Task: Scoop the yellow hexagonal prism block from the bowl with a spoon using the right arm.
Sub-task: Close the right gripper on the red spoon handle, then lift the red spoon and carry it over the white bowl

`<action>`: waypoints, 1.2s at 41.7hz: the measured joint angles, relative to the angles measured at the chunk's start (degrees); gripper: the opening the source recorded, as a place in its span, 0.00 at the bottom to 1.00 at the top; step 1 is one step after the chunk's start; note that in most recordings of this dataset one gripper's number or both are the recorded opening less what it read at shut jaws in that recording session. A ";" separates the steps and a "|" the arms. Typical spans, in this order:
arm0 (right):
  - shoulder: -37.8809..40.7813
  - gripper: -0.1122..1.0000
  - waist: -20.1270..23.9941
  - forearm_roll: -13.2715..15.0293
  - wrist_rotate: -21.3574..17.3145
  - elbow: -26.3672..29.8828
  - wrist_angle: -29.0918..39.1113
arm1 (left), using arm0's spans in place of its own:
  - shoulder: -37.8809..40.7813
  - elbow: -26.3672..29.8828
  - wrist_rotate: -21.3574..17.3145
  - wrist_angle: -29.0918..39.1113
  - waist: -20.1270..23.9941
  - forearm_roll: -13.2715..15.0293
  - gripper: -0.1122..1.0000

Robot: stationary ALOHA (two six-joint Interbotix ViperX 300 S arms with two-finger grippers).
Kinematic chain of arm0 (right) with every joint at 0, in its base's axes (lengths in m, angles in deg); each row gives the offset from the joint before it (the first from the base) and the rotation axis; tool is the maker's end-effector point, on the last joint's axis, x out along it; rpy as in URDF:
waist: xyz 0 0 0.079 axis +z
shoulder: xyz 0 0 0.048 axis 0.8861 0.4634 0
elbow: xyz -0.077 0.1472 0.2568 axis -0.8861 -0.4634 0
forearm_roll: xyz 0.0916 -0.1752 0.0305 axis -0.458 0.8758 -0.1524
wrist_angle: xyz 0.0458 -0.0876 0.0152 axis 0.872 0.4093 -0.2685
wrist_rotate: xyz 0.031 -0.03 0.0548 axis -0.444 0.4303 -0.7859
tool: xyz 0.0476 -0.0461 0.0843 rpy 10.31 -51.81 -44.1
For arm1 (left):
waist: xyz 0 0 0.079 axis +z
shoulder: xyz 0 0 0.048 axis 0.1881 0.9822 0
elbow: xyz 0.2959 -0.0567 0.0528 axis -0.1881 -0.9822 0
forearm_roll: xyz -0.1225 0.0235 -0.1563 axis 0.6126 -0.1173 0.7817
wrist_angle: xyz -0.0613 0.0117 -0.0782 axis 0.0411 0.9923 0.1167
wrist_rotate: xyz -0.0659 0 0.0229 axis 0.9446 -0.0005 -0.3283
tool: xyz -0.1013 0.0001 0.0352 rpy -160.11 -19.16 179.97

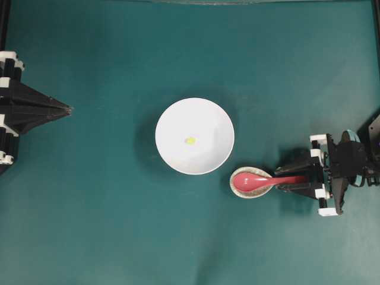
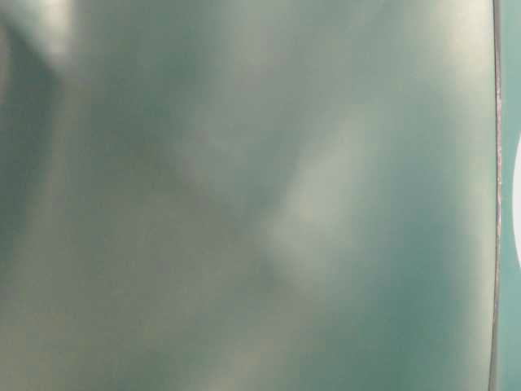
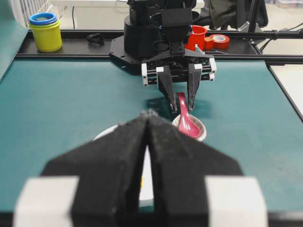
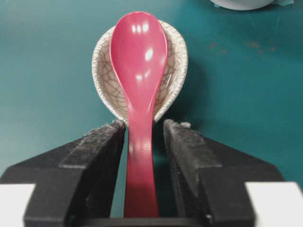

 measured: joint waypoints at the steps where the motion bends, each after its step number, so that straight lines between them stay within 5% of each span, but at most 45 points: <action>1: 0.00 0.46 0.00 0.09 -0.09 0.00 0.00 | 0.00 0.00 0.00 -0.09 0.00 0.09 0.10; 7: 0.00 0.30 0.00 0.00 0.00 0.00 0.00 | 0.00 -0.09 0.00 -0.09 0.00 0.00 0.10; 25: -2.64 0.30 0.00 0.00 0.00 0.26 1.32 | 0.00 0.00 0.00 -0.09 0.00 0.09 0.10; 43: -14.41 0.30 -0.53 0.09 0.53 -1.05 10.46 | 0.00 0.00 0.00 -0.09 0.00 0.09 0.10; 50: -21.88 0.30 -2.46 0.00 0.70 -0.53 18.90 | 0.00 0.00 0.00 -0.26 0.00 0.00 0.10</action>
